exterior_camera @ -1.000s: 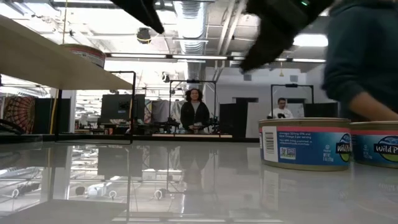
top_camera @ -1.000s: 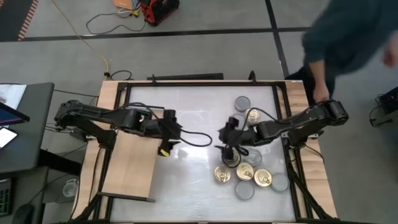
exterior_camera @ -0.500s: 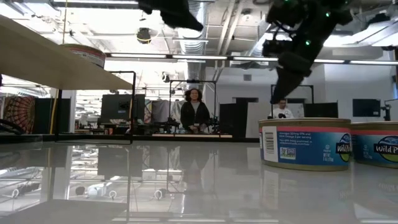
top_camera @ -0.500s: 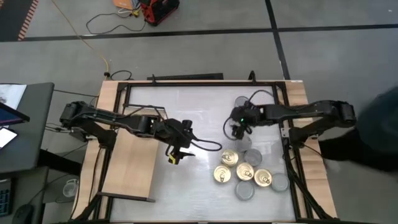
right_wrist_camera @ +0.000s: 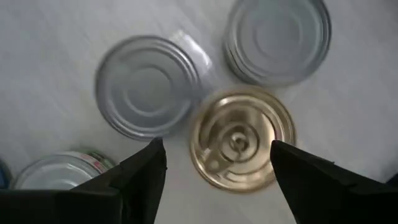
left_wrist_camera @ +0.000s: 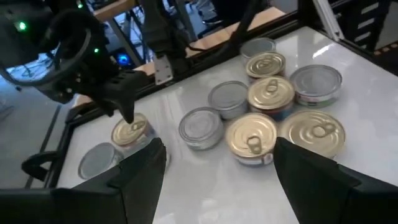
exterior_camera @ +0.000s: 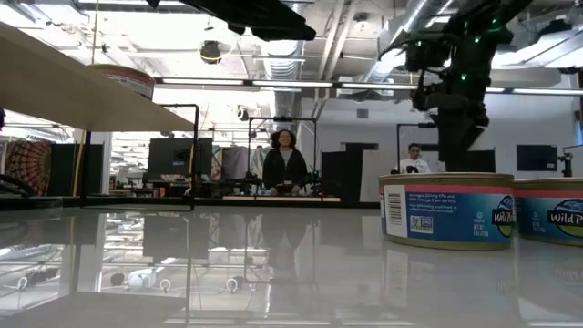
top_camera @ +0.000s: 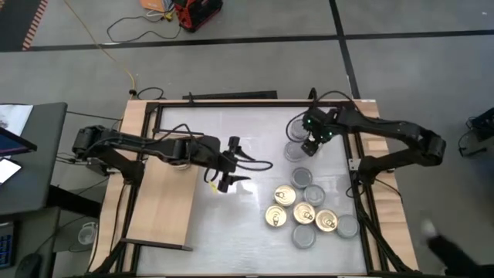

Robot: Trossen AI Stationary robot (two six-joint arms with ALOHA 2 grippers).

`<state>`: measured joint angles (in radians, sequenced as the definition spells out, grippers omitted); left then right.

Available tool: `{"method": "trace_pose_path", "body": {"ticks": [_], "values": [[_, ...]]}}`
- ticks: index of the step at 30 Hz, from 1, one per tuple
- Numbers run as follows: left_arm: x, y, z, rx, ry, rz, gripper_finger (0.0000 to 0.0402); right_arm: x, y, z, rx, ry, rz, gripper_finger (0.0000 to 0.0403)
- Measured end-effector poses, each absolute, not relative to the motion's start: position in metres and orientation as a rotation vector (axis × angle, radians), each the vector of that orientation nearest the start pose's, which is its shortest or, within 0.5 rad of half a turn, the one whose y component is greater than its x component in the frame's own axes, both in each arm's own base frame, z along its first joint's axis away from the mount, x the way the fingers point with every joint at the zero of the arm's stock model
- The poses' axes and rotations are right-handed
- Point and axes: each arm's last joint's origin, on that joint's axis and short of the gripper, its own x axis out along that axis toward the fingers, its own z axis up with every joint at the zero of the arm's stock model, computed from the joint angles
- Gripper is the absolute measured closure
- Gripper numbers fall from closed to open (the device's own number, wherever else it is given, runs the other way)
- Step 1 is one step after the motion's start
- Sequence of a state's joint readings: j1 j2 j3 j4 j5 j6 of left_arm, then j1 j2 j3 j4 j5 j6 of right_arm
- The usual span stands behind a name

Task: Stack canned seafood by type on shelf
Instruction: Stack the blue tuna can on top of the blue tuna can on the shelf

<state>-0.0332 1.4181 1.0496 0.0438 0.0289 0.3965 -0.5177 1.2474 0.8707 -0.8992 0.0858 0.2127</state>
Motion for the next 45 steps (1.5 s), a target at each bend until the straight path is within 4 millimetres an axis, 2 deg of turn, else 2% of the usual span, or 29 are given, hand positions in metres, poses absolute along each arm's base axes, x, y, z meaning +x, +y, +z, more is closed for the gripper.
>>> {"method": "trace_pose_path", "body": {"ticks": [8,13,17,23,27,32,40,45], "values": [[0.322,0.005,0.304,0.369,0.279,-0.143,0.0118,0.166,-0.136,0.224,0.560,1.217,-0.734,0.0094],[0.321,0.005,0.300,0.304,0.272,-0.223,0.0118,0.151,-0.152,0.220,0.653,1.184,-0.722,0.0108],[0.320,0.001,0.294,0.281,0.297,-0.233,0.0118,0.144,-0.158,0.216,0.714,1.161,-0.748,0.0120],[0.319,-0.012,0.288,0.311,0.327,-0.211,0.0118,0.143,-0.149,0.205,0.768,1.197,-0.760,0.0125],[0.312,-0.021,0.296,0.348,0.312,-0.198,0.0118,0.144,-0.143,0.193,0.773,1.200,-0.734,0.0125],[0.293,-0.025,0.310,0.353,0.325,-0.183,0.0118,0.146,-0.139,0.184,0.803,1.170,-0.706,0.0125],[0.266,-0.019,0.323,0.352,0.398,-0.062,0.0118,0.179,-0.116,0.187,0.768,1.073,-0.581,0.0125],[0.260,-0.018,0.328,0.348,0.390,-0.044,0.0118,0.202,-0.100,0.193,0.751,0.967,-0.458,0.0125]]}}
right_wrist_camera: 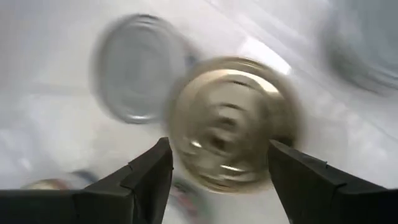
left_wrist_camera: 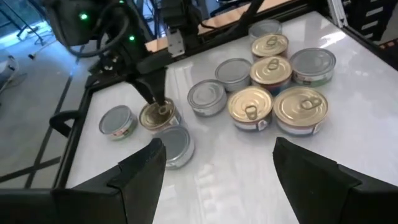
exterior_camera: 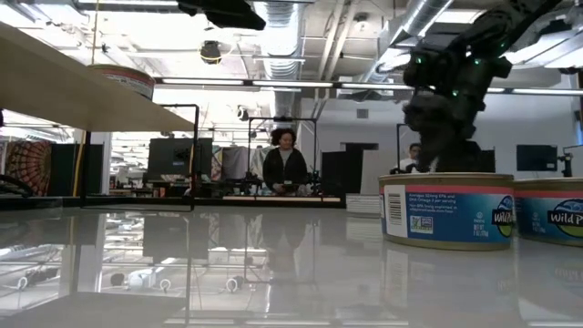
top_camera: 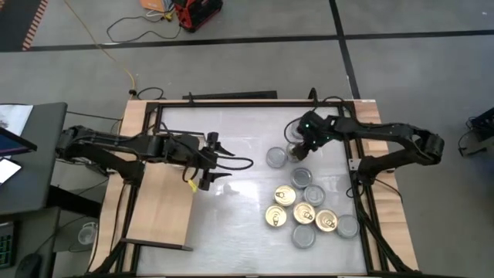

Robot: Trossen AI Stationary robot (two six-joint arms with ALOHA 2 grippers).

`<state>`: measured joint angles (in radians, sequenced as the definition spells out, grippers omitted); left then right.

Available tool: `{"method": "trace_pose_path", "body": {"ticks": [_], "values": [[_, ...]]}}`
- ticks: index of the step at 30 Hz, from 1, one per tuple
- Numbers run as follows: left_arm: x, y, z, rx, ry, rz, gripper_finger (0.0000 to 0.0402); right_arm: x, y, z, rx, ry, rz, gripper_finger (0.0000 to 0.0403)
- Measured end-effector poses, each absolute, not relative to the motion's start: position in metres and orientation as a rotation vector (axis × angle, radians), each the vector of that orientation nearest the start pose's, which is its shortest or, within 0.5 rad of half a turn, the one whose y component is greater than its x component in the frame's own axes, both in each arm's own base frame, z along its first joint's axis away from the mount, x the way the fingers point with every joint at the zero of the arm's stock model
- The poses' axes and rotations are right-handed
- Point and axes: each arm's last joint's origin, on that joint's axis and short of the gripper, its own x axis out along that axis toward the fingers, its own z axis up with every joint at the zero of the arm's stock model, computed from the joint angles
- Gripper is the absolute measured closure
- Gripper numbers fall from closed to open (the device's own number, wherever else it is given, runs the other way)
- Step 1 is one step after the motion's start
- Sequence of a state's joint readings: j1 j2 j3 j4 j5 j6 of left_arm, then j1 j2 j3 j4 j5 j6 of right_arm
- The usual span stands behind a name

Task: Stack canned seafood by type on shelf
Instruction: Stack the blue tuna can on top of the blue tuna can on the shelf

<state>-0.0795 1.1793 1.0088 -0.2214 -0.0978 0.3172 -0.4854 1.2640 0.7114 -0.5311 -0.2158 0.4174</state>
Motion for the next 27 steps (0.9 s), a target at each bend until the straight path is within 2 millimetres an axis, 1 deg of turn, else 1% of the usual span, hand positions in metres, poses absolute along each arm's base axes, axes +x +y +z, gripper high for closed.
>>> {"method": "trace_pose_path", "body": {"ticks": [2,4,8,12,17,22,27], "values": [[0.258,-0.018,0.331,0.347,0.378,-0.043,0.0118,0.207,-0.095,0.196,0.737,0.959,-0.434,0.0125],[0.257,-0.018,0.332,0.345,0.370,-0.042,0.0118,0.207,-0.094,0.198,0.724,0.967,-0.461,0.0125],[0.256,-0.018,0.332,0.319,0.373,-0.037,0.0118,0.203,-0.095,0.198,0.716,0.993,-0.530,0.0125],[0.255,-0.017,0.331,0.309,0.391,-0.019,0.0118,0.193,-0.098,0.194,0.708,1.056,-0.663,0.0125],[0.255,-0.016,0.331,0.314,0.394,0.004,0.0118,0.189,-0.104,0.191,0.717,1.047,-0.704,0.0128],[0.255,-0.016,0.331,0.314,0.392,0.006,0.0118,0.186,-0.108,0.174,0.735,1.072,-0.716,0.0148],[0.255,-0.016,0.331,0.317,0.397,0.008,0.0118,0.186,-0.109,0.173,0.722,1.060,-0.705,0.0190]]}}
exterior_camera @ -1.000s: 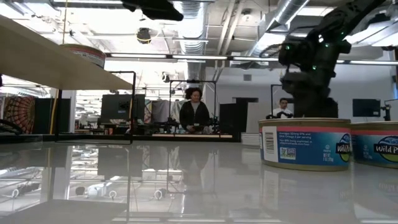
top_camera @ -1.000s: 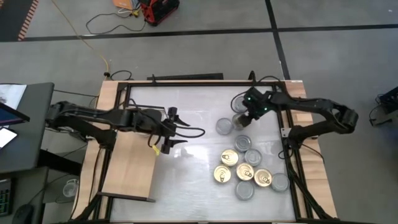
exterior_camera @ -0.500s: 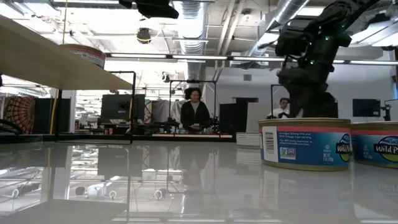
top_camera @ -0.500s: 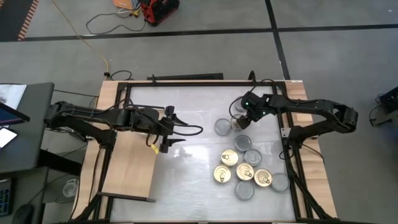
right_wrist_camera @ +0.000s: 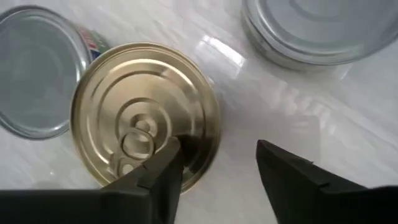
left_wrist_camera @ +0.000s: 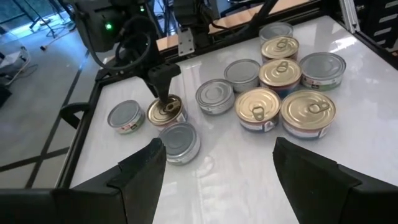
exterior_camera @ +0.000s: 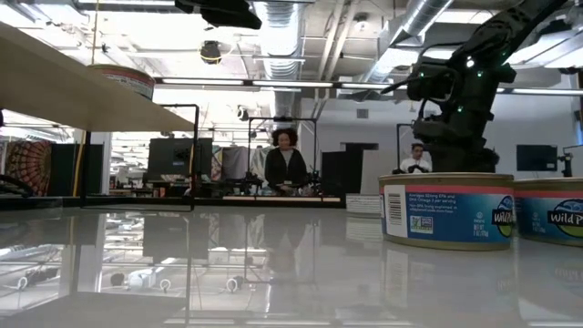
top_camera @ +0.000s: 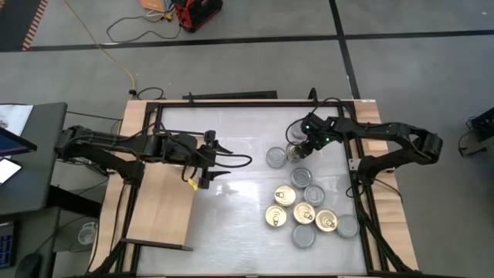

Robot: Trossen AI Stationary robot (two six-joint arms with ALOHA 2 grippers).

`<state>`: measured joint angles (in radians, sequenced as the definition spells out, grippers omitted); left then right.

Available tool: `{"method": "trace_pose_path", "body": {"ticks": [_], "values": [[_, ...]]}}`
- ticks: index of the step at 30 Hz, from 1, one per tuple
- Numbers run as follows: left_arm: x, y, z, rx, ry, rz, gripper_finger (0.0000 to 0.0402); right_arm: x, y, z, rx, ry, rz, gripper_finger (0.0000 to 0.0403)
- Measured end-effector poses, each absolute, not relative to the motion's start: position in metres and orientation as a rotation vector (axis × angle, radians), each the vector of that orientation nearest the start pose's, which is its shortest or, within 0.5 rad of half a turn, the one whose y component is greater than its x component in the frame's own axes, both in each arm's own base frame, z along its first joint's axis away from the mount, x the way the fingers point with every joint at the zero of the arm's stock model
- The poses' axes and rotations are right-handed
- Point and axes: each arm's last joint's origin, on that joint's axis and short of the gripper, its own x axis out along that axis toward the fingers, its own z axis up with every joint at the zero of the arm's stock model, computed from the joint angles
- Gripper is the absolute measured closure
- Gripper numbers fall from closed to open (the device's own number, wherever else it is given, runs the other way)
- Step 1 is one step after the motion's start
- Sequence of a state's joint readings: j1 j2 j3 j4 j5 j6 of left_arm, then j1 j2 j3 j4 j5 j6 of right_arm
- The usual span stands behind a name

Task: Stack canned seafood by type on shelf
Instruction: Stack the blue tuna can on top of the blue tuna can on the shelf

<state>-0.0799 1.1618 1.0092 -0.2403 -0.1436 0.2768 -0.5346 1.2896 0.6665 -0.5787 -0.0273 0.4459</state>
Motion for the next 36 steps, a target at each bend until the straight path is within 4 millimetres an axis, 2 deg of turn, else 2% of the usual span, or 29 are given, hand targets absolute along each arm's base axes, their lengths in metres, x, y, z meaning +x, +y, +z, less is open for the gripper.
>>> {"method": "trace_pose_path", "body": {"ticks": [11,15,18,24,31,36], "values": [[0.253,-0.015,0.327,0.339,0.443,0.031,0.0118,0.185,-0.110,0.171,0.726,1.073,-0.709,0.0343],[0.253,-0.015,0.327,0.352,0.444,0.027,0.0118,0.185,-0.110,0.170,0.744,1.076,-0.724,0.0385],[0.253,-0.016,0.327,0.372,0.445,0.012,0.0118,0.184,-0.111,0.169,0.755,1.085,-0.734,0.0392],[0.252,-0.017,0.325,0.410,0.455,-0.063,0.0118,0.183,-0.110,0.166,0.776,1.122,-0.747,0.0368],[0.253,-0.017,0.327,0.469,0.432,-0.074,0.0118,0.179,-0.115,0.165,0.779,1.125,-0.765,0.0389],[0.253,-0.017,0.327,0.481,0.428,-0.076,0.0118,0.171,-0.119,0.159,0.806,1.178,-0.804,0.0379]]}}
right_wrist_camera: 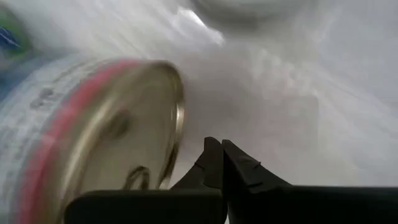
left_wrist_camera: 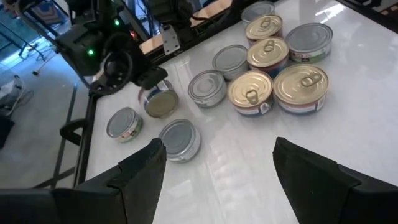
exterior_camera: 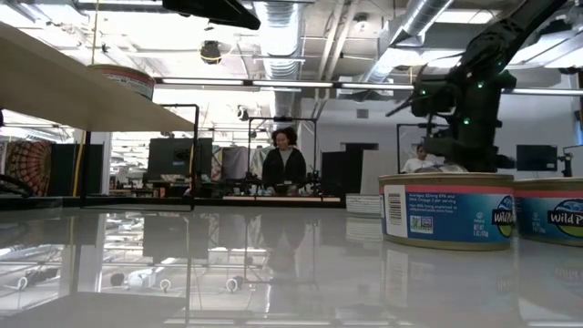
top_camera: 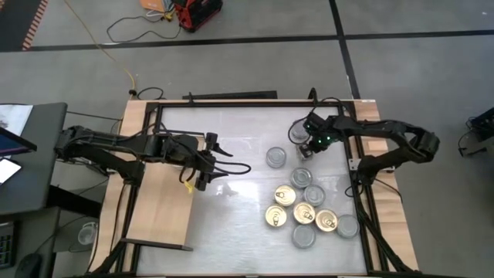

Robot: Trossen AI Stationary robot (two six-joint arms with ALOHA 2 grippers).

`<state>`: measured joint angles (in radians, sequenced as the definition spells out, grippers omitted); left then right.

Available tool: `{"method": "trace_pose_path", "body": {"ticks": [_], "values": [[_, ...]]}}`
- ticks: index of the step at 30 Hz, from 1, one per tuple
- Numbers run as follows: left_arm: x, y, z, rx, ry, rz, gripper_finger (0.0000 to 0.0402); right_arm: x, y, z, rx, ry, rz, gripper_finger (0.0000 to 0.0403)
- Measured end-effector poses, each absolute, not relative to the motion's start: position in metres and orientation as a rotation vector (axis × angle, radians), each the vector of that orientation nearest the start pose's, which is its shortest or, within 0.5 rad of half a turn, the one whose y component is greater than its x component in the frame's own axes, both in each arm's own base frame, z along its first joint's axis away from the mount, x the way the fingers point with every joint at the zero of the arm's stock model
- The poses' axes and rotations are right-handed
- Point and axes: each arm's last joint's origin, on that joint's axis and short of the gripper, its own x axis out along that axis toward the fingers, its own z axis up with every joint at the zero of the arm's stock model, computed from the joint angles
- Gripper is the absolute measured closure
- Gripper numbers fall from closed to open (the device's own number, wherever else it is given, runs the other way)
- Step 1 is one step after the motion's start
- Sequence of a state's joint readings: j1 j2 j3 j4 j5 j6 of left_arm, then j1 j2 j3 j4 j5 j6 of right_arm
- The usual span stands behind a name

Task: Stack canned seafood by type on shelf
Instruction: Stack the blue tuna can on top of the blue tuna can on the shelf

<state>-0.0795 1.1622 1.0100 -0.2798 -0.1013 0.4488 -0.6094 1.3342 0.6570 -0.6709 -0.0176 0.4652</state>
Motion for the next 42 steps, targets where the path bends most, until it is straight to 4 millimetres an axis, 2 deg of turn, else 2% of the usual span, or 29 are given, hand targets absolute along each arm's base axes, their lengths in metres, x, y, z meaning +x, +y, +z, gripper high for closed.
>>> {"method": "trace_pose_path", "body": {"ticks": [4,8,12,17,22,26,29,32,36,42], "values": [[0.254,-0.016,0.328,0.484,0.426,-0.072,0.0118,0.169,-0.123,0.157,0.806,1.188,-0.815,0.0374],[0.254,-0.016,0.329,0.492,0.417,-0.064,0.0118,0.169,-0.125,0.163,0.765,1.142,-0.843,0.0378],[0.254,-0.016,0.329,0.492,0.417,-0.059,0.0118,0.165,-0.124,0.182,0.703,1.122,-0.900,0.0369],[0.254,-0.015,0.330,0.478,0.416,-0.023,0.0118,0.163,-0.114,0.206,0.595,1.131,-0.904,0.0336],[0.256,-0.013,0.333,0.447,0.389,0.060,0.0118,0.173,-0.094,0.222,0.506,1.092,-0.801,0.0269],[0.256,-0.013,0.334,0.443,0.387,0.075,0.0118,0.181,-0.073,0.227,0.492,1.059,-0.739,0.0180],[0.256,-0.013,0.333,0.440,0.387,0.076,0.0118,0.186,-0.061,0.227,0.507,1.036,-0.773,0.0111],[0.256,-0.013,0.333,0.440,0.387,0.075,0.0118,0.191,-0.051,0.225,0.474,0.999,-0.864,0.0061],[0.256,-0.013,0.333,0.445,0.387,0.075,0.0118,0.199,-0.042,0.218,0.444,0.963,-0.946,0.0033],[0.256,-0.013,0.333,0.452,0.388,0.073,0.0118,0.219,-0.032,0.200,0.433,0.949,-0.981,0.0035]]}}
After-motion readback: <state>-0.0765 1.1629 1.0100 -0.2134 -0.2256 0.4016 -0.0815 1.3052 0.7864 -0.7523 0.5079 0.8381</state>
